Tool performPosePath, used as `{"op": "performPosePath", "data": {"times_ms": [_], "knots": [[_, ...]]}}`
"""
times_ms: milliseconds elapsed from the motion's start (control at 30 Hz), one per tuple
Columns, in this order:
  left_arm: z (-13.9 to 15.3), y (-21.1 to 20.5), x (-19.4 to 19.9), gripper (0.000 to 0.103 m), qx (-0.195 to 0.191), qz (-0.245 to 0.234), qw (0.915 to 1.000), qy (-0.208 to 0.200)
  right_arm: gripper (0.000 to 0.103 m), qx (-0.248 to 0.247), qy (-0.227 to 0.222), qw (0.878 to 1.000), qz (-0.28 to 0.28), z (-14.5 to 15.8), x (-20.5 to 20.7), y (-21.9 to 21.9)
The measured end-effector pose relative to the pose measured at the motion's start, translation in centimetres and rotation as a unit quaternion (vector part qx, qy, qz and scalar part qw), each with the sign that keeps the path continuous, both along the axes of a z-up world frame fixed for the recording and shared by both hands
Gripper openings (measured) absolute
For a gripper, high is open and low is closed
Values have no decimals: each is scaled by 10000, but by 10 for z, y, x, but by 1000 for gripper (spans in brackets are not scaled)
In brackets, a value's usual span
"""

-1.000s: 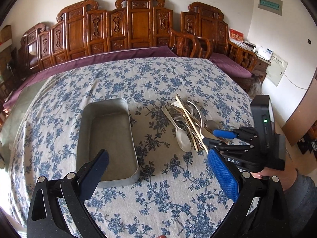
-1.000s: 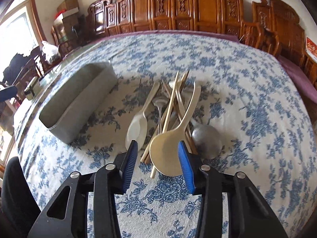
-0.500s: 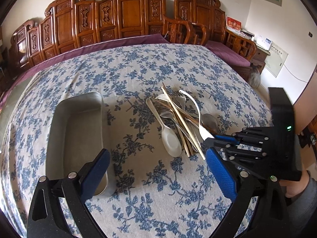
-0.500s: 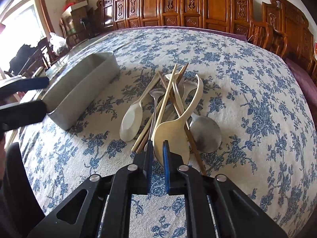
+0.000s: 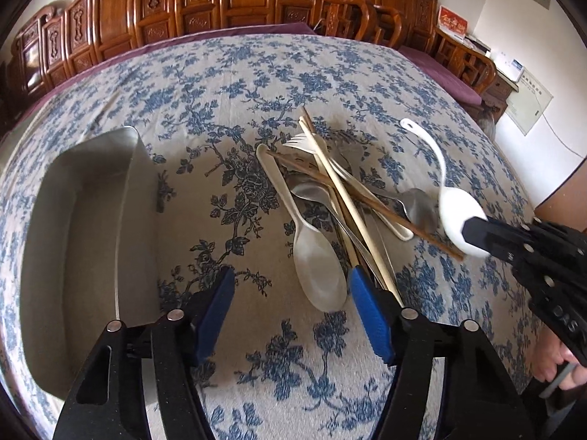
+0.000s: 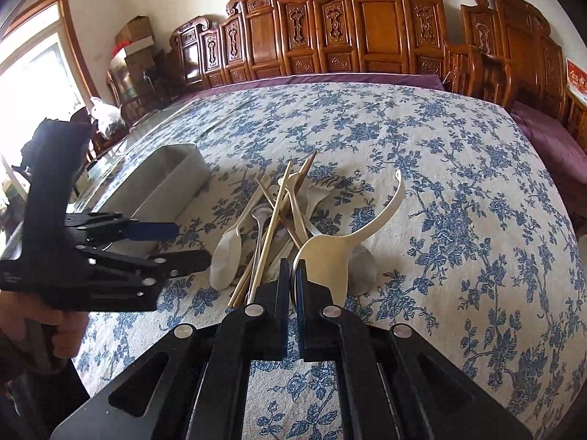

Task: Organize utensils
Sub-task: 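Grasp another white plastic spoon with the left tool while the right tool lifts its spoon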

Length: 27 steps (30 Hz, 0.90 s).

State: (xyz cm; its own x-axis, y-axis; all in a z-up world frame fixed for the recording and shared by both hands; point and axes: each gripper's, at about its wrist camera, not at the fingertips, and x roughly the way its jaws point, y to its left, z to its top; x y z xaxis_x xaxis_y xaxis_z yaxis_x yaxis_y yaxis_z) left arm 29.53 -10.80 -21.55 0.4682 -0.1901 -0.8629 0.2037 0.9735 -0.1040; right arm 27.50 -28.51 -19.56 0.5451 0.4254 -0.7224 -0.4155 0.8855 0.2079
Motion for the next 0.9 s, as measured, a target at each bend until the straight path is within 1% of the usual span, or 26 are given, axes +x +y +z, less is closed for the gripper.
{"op": "performPosePath", "data": {"times_ms": [100,167,233,333,400,433,533,600,800,833,867,900], "knots": [[-4,-4,9,55,-99,2,10000,11,4,-35,-16,10000,-29,0,2,-1],[-11,-5,17,49,-221,11,9997,135,4,-54,-11,10000,-44,-1,2,-2],[-18,-5,24,45,-323,92,9990,285,4,-87,0,9999,-60,-2,1,-2],[-19,-9,26,45,-308,64,9993,201,4,-125,6,9999,-38,-4,2,0],[-20,-13,28,45,-432,-98,9988,216,4,-122,5,9999,-12,-4,1,2],[-20,-13,28,44,-438,-119,9988,208,4,-109,-2,9999,9,-3,1,3],[-20,-12,28,26,-326,-68,9992,212,4,-117,-32,9999,67,0,0,7],[-18,-9,27,25,-388,-57,9989,257,4,-112,-46,9999,72,1,0,8],[-3,2,14,21,-252,-89,9996,91,4,-161,-79,9998,101,4,-3,15],[0,3,11,18,-207,-102,9997,49,4,-177,-95,9997,123,6,-5,18],[4,4,7,3,-155,-136,9998,-4,4,-188,-113,9997,140,7,-6,20],[6,6,5,1,-112,-154,9998,-4,4,-194,-124,9996,151,8,-7,22]]}}
